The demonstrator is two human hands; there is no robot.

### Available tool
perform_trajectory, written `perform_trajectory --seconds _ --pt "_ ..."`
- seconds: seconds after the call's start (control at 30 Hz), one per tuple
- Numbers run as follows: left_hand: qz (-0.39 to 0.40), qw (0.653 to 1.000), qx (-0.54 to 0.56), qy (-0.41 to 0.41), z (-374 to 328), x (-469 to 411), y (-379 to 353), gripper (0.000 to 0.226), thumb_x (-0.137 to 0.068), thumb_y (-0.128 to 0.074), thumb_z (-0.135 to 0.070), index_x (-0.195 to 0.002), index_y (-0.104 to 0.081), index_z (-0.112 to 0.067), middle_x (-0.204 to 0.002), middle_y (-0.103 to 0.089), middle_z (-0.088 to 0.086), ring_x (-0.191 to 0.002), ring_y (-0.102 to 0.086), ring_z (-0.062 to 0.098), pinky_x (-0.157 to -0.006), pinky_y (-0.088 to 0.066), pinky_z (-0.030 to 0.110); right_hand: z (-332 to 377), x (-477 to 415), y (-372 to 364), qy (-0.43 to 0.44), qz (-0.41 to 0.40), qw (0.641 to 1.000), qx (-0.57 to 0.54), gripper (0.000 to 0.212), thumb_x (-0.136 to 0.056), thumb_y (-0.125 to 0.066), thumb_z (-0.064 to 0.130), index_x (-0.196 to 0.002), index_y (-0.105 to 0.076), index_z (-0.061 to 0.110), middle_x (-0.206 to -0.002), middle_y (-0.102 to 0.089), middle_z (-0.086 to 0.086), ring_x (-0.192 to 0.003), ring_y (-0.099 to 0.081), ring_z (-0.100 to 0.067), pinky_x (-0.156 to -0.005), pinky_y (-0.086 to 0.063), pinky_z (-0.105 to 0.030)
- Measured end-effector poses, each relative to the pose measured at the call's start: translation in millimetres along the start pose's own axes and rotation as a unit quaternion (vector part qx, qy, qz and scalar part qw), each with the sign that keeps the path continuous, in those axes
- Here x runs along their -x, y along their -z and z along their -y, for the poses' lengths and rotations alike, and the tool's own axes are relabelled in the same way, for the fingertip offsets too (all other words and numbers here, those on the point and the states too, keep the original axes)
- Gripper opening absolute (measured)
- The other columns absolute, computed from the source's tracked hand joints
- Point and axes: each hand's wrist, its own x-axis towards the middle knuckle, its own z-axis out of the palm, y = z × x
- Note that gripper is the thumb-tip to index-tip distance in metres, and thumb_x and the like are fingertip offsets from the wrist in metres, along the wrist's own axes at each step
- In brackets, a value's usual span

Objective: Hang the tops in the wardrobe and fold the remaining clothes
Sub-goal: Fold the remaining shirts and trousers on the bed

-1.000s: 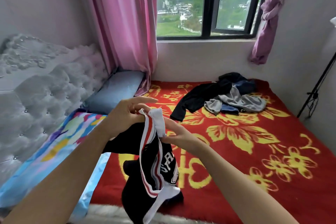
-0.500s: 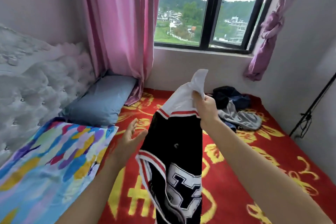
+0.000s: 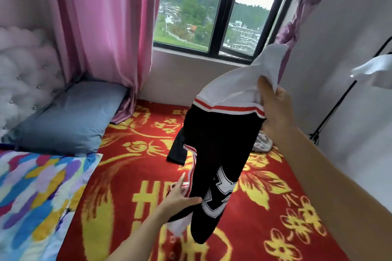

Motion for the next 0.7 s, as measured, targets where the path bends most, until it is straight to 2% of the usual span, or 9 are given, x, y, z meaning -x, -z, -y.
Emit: perform_trajectory --seconds 0.07,0.1,0.13,0.2,0.3,0.43,0.5,0.6,0.7 --pt "-0.030 0.996 -0.077 -0.016 7 -20 -4 0.073 -0.066 -0.081 -0.037 -0.129 -0.048 -0.019 -0.116 -0.063 -0.006 -0.107 -0.058 0.005 -0.084 -0.046 0.025 -3 -12 19 -0.008 -0.045 0.999 -0.018 0.014 -0.094 -0.054 0.028 -0.084 -0.060 0.019 -0.078 -0.064 0.004 -0.067 -0.064 -0.008 -0.059 -0.053 -0.021" --pt "-0.044 0.994 -0.094 -0.033 8 -25 -6 0.027 -0.073 -0.076 -0.022 -0.096 -0.062 -0.016 -0.088 -0.067 -0.015 -0.080 -0.060 -0.004 -0.070 -0.045 0.026 -9 -19 30 -0.012 -0.070 0.997 -0.027 0.014 -0.094 -0.054 0.030 -0.086 -0.059 0.020 -0.079 -0.064 0.004 -0.066 -0.064 -0.007 -0.056 -0.052 -0.020" --pt "-0.051 0.993 -0.090 -0.049 9 -30 -5 0.018 -0.076 -0.070 -0.012 -0.066 -0.056 -0.017 -0.060 -0.057 -0.019 -0.056 -0.050 -0.006 -0.058 -0.037 0.027 -14 -22 42 -0.018 -0.090 0.995 -0.027 0.014 -0.093 -0.054 0.032 -0.087 -0.060 0.020 -0.081 -0.064 0.004 -0.068 -0.064 -0.008 -0.055 -0.051 -0.020" --pt "-0.089 0.992 -0.068 -0.063 7 -39 -1 0.032 -0.071 -0.065 -0.016 -0.049 -0.041 -0.020 -0.041 -0.036 -0.017 -0.041 -0.032 -0.003 -0.050 -0.022 0.025 -33 -31 70 -0.022 -0.127 0.992 -0.007 0.020 -0.094 -0.053 0.035 -0.094 -0.061 0.017 -0.083 -0.064 0.005 -0.073 -0.064 -0.011 -0.055 -0.051 -0.019" --pt "-0.159 0.981 -0.086 -0.063 2 -50 21 0.029 -0.077 -0.070 -0.017 -0.054 -0.054 -0.017 -0.041 -0.042 -0.015 -0.042 -0.035 -0.004 -0.046 -0.025 0.020 -77 -38 118 -0.059 -0.182 0.981 0.008 0.028 -0.096 -0.049 0.033 -0.114 -0.056 0.014 -0.094 -0.062 0.000 -0.074 -0.059 -0.012 -0.053 -0.049 -0.015" --pt "-0.200 0.939 -0.281 0.004 13 -55 46 0.005 -0.080 -0.070 -0.019 -0.081 -0.072 -0.015 -0.080 -0.067 0.002 -0.081 -0.060 0.014 -0.070 -0.040 0.026 -172 -19 182 -0.210 -0.221 0.952 0.039 0.036 -0.093 -0.056 0.029 -0.121 -0.057 0.006 -0.117 -0.060 -0.010 -0.075 -0.058 -0.012 -0.065 -0.046 -0.024" --pt "-0.167 0.923 -0.342 0.056 30 -52 44 0.011 -0.080 -0.067 -0.019 -0.090 -0.072 -0.015 -0.090 -0.061 0.004 -0.095 -0.056 0.018 -0.077 -0.038 0.025 -222 3 204 -0.285 -0.233 0.928 0.053 0.035 -0.091 -0.059 0.024 -0.118 -0.059 0.001 -0.108 -0.062 -0.011 -0.073 -0.057 -0.016 -0.066 -0.045 -0.027" --pt "-0.150 0.953 -0.231 0.127 58 -38 30 0.012 -0.077 -0.064 -0.006 -0.070 -0.061 -0.014 -0.066 -0.054 0.003 -0.069 -0.051 0.018 -0.060 -0.036 0.025 -280 30 221 -0.358 -0.247 0.900 0.022 0.028 -0.090 -0.060 0.022 -0.109 -0.059 0.001 -0.074 -0.065 -0.002 -0.057 -0.061 -0.011 -0.057 -0.048 -0.024" --pt "-0.155 0.951 -0.214 0.161 72 -27 27 0.014 -0.076 -0.062 -0.002 -0.068 -0.056 -0.011 -0.065 -0.053 0.002 -0.062 -0.048 0.014 -0.055 -0.032 0.024 -304 39 223 -0.380 -0.263 0.886 -0.040 0.020 -0.091 -0.057 0.025 -0.100 -0.059 0.008 -0.072 -0.063 -0.001 -0.061 -0.062 -0.012 -0.058 -0.048 -0.024"
